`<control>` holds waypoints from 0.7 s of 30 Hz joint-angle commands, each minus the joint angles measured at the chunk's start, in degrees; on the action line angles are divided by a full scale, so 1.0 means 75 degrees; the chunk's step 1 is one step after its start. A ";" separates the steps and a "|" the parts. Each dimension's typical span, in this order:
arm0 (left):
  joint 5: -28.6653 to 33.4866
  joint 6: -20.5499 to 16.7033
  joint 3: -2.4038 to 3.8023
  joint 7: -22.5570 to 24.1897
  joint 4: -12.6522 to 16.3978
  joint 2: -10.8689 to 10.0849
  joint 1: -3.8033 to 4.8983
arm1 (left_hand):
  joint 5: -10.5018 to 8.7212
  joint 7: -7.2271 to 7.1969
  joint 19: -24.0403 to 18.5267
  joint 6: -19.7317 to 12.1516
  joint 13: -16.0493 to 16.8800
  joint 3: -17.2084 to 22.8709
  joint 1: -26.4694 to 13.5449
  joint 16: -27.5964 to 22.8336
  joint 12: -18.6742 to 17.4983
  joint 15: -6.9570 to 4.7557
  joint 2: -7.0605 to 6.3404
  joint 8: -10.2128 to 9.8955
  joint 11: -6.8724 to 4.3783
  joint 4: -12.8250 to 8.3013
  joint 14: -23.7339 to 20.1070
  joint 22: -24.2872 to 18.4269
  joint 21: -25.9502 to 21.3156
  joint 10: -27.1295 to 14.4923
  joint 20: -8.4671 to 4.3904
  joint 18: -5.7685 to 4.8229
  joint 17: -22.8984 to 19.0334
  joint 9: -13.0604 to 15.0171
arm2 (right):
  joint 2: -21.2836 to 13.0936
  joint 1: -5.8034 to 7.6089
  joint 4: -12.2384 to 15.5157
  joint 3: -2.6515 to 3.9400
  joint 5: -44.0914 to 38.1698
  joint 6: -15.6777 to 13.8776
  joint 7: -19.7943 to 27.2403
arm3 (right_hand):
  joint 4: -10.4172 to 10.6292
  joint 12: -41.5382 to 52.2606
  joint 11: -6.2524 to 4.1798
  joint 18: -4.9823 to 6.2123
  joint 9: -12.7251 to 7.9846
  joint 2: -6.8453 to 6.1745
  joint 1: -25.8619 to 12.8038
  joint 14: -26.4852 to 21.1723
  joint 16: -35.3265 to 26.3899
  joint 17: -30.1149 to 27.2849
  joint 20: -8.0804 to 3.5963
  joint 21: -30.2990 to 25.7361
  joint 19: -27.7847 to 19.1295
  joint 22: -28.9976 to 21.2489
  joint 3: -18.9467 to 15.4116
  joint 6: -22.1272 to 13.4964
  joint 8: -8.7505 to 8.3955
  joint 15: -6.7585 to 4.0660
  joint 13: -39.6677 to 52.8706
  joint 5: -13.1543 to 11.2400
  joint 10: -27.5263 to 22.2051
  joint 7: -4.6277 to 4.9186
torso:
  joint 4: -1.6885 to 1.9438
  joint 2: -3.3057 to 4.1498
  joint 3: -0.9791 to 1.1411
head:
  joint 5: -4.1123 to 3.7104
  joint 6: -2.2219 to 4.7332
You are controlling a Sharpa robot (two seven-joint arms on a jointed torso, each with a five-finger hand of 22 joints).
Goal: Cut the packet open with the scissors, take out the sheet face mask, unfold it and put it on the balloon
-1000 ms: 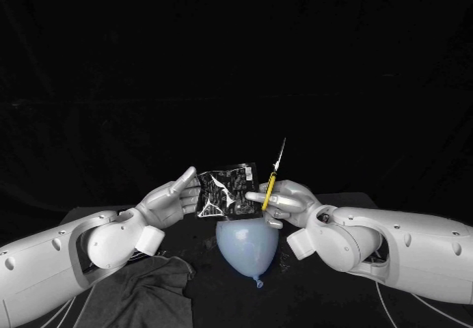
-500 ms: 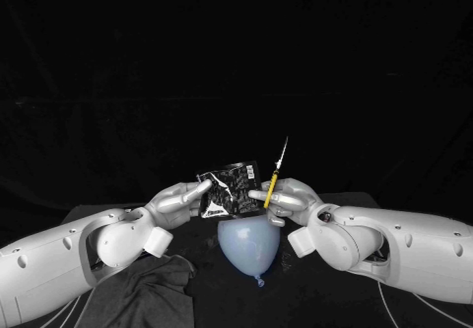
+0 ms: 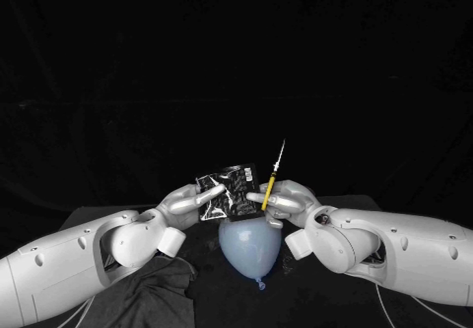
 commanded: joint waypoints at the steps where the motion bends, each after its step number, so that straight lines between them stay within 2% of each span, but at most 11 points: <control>1: 0.0407 -0.0473 0.0008 0.0248 0.0012 0.0081 0.0014 | -0.0010 -0.0002 0.0077 0.0033 -0.0010 0.0018 0.0096 0.0038 -0.0047 -0.0003 -0.0015 0.0018 0.0057 -0.0028 0.0070 -0.0003 0.0041 0.0046 -0.0012 0.0099 0.0012 0.0001 | 0.0033 -0.0001 0.0009 0.0009 -0.0156 -0.0013 0.0056 | -0.0007 0.0015 -0.0663 0.0079 0.0723 0.0079 0.0020 0.0353 0.0026 0.0014 -0.0037 0.0029 0.0027 0.0017 0.0058 -0.0012 0.0057 -0.0058 0.0006 0.0040 0.1196 -0.0028 | -0.0003 0.0003 0.0000 | -0.0003 0.0007; 3: 0.0452 -0.0652 0.0007 0.0236 0.0008 0.0132 0.0014 | -0.0010 0.0070 0.0111 0.0058 -0.0016 0.0019 0.0113 0.0035 -0.0099 0.0033 -0.0009 0.0021 0.0135 -0.0032 0.0088 -0.0011 0.0033 0.0020 -0.0011 0.0095 0.0013 0.0001 | 0.0048 -0.0001 0.0023 0.0009 -0.0175 -0.0011 0.0051 | -0.0007 0.0015 -0.0663 0.0079 0.0723 0.0079 0.0020 0.0353 0.0026 0.0014 -0.0037 0.0029 0.0027 0.0017 0.0058 -0.0012 0.0057 -0.0058 0.0006 0.0040 0.1196 -0.0028 | 0.0001 0.0001 0.0002 | -0.0002 0.0008; 4: 0.0478 -0.0733 0.0006 0.0229 0.0008 0.0152 0.0014 | -0.0010 0.0196 0.0124 0.0094 -0.0015 0.0018 0.0119 0.0028 -0.0127 0.0033 -0.0009 0.0031 0.0122 -0.0031 0.0092 -0.0017 0.0020 0.0018 -0.0011 0.0093 0.0011 0.0003 | 0.0055 -0.0001 0.0031 0.0009 -0.0188 -0.0008 0.0049 | -0.0007 0.0015 -0.0663 0.0079 0.0723 0.0079 0.0020 0.0353 0.0026 0.0014 -0.0037 0.0029 0.0027 0.0017 0.0058 -0.0012 0.0057 -0.0058 0.0006 0.0040 0.1196 -0.0028 | 0.0001 0.0001 0.0002 | -0.0002 0.0008; 5: 0.0498 -0.0816 0.0005 0.0221 0.0012 0.0169 0.0014 | -0.0010 0.0196 0.0124 0.0094 -0.0015 0.0018 0.0119 0.0028 -0.0127 0.0033 -0.0009 0.0031 0.0122 -0.0031 0.0092 -0.0017 0.0020 0.0018 -0.0011 0.0093 0.0011 0.0003 | 0.0061 -0.0001 0.0038 0.0009 -0.0200 -0.0006 0.0047 | -0.0007 0.0015 -0.0663 0.0079 0.0723 0.0079 0.0020 0.0353 0.0026 0.0014 -0.0037 0.0029 0.0027 0.0017 0.0058 -0.0012 0.0057 -0.0058 0.0006 0.0040 0.1196 -0.0028 | 0.0001 0.0001 0.0002 | -0.0002 0.0008; 7: 0.0524 -0.0956 0.0005 0.0205 0.0016 0.0199 0.0015 | -0.0009 0.0407 0.0155 0.0199 -0.0006 0.0046 0.0173 0.0031 -0.0139 -0.0002 0.0020 0.0075 0.0060 -0.0047 0.0125 -0.0020 0.0004 0.0079 -0.0016 0.0098 0.0014 0.0016 | 0.0073 -0.0002 0.0051 0.0009 -0.0214 -0.0005 0.0047 | -0.0016 0.0015 -0.0664 0.0079 0.0735 0.0077 0.0014 0.0353 0.0026 0.0013 -0.0038 0.0028 0.0027 0.0019 0.0068 -0.0014 0.0063 -0.0058 0.0015 0.0040 0.1195 -0.0029 | -0.0002 0.0004 0.0003 | -0.0016 0.0007; 8: 0.0535 -0.1039 0.0004 0.0190 0.0017 0.0217 0.0015 | -0.0009 0.0440 0.0180 0.0273 -0.0003 0.0074 0.0217 0.0037 -0.0138 -0.0010 0.0046 0.0109 0.0052 -0.0062 0.0148 -0.0018 0.0004 0.0119 -0.0020 0.0101 0.0017 0.0026 | 0.0082 -0.0002 0.0056 0.0009 -0.0220 -0.0005 0.0048 | -0.0016 0.0015 -0.0664 0.0079 0.0735 0.0077 0.0014 0.0353 0.0026 0.0013 -0.0038 0.0028 0.0027 0.0019 0.0068 -0.0014 0.0063 -0.0058 0.0015 0.0040 0.1195 -0.0029 | -0.0004 0.0003 0.0002 | -0.0017 0.0006; 17: 0.0415 -0.1504 -0.0012 -0.0222 0.0033 0.0306 0.0023 | -0.0005 0.0433 0.0623 0.0767 0.0003 0.0324 0.0550 0.0186 -0.0086 -0.0129 0.0179 0.0230 -0.0031 -0.0115 0.0521 0.0008 0.0128 0.0544 -0.0141 0.0124 0.0086 0.0011 | 0.0145 -0.0005 0.0078 0.0009 -0.0243 -0.0051 0.0077 | -0.0016 0.0015 -0.0664 0.0079 0.0735 0.0077 0.0014 0.0353 0.0026 0.0013 -0.0038 0.0028 0.0027 0.0019 0.0068 -0.0014 0.0063 -0.0058 0.0015 0.0040 0.1195 -0.0029 | -0.0002 0.0004 0.0001 | -0.0080 -0.0004; 21: 0.0238 -0.1620 -0.0036 -0.0455 0.0039 0.0323 0.0036 | -0.0005 0.0376 0.0796 0.0960 -0.0010 0.0473 0.0698 0.0242 -0.0096 -0.0192 0.0164 0.0214 -0.0091 -0.0064 0.0678 -0.0002 0.0157 0.0732 -0.0222 0.0121 0.0118 -0.0045 | 0.0162 -0.0005 0.0069 0.0009 -0.0253 -0.0071 0.0081 | -0.0024 0.0015 -0.0664 0.0081 0.0745 0.0074 0.0008 0.0352 0.0025 0.0008 -0.0038 0.0021 0.0023 0.0016 0.0076 -0.0017 0.0068 -0.0058 0.0024 0.0040 0.1194 -0.0029 | 0.0001 0.0005 0.0000 | -0.0084 -0.0016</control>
